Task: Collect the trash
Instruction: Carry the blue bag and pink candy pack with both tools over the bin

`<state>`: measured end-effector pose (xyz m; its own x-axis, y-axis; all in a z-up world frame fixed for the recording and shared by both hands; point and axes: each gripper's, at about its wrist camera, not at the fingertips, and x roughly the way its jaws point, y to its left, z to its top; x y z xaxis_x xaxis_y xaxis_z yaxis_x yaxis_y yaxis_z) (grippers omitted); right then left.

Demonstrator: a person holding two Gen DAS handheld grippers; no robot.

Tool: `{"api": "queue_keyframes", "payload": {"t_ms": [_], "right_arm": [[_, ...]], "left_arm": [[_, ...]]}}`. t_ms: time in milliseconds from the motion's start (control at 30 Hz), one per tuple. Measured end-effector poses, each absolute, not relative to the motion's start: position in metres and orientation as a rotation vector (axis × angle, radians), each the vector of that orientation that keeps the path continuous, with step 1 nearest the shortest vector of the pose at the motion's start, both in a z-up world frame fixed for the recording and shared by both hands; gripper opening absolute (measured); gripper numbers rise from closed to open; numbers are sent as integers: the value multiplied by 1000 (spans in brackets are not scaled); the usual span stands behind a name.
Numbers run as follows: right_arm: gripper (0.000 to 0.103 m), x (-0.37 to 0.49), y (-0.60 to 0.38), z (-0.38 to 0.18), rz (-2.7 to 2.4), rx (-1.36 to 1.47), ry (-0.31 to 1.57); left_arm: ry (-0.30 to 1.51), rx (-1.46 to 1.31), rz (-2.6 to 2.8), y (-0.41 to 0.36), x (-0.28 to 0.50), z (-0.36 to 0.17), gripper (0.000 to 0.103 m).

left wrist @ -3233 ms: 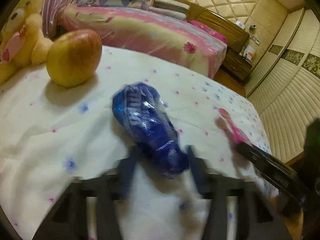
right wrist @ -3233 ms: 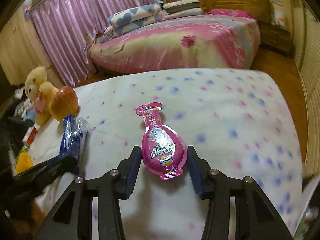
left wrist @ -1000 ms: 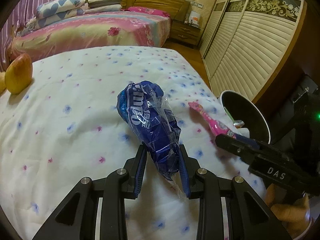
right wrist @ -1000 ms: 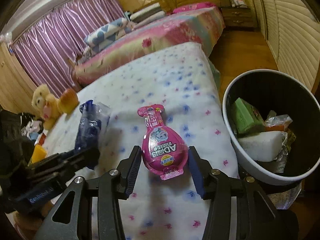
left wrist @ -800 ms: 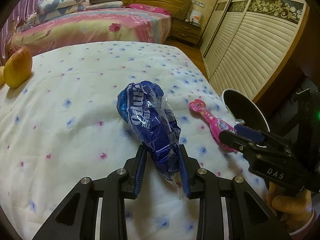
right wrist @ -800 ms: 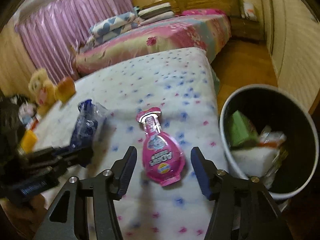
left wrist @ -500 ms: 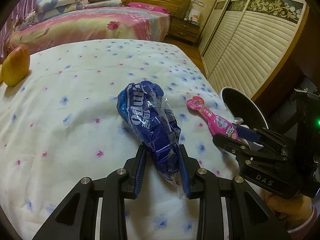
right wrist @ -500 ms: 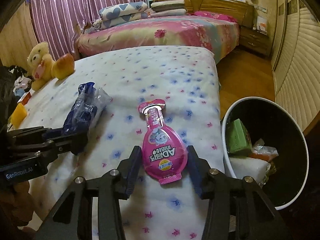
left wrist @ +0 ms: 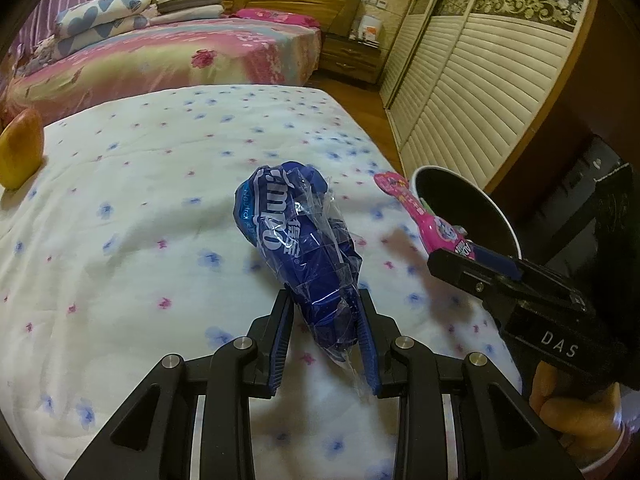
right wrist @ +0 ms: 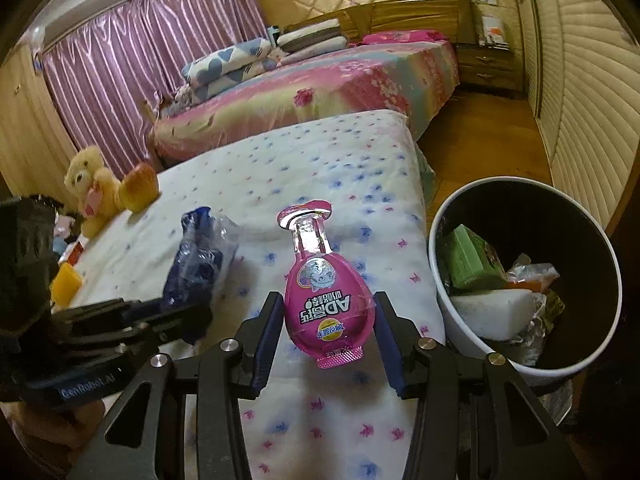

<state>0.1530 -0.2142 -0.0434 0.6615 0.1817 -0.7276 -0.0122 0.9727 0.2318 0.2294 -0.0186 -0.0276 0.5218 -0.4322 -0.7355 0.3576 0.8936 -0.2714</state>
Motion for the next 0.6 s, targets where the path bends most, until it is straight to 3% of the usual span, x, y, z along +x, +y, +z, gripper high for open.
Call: {"api": "queue_keyframes", "payload": {"t_ms": [600], "right_arm": [[46, 138, -233, -34, 83, 295, 797]], "left_arm": [[892, -40, -518, -41, 221, -18, 30]]}}
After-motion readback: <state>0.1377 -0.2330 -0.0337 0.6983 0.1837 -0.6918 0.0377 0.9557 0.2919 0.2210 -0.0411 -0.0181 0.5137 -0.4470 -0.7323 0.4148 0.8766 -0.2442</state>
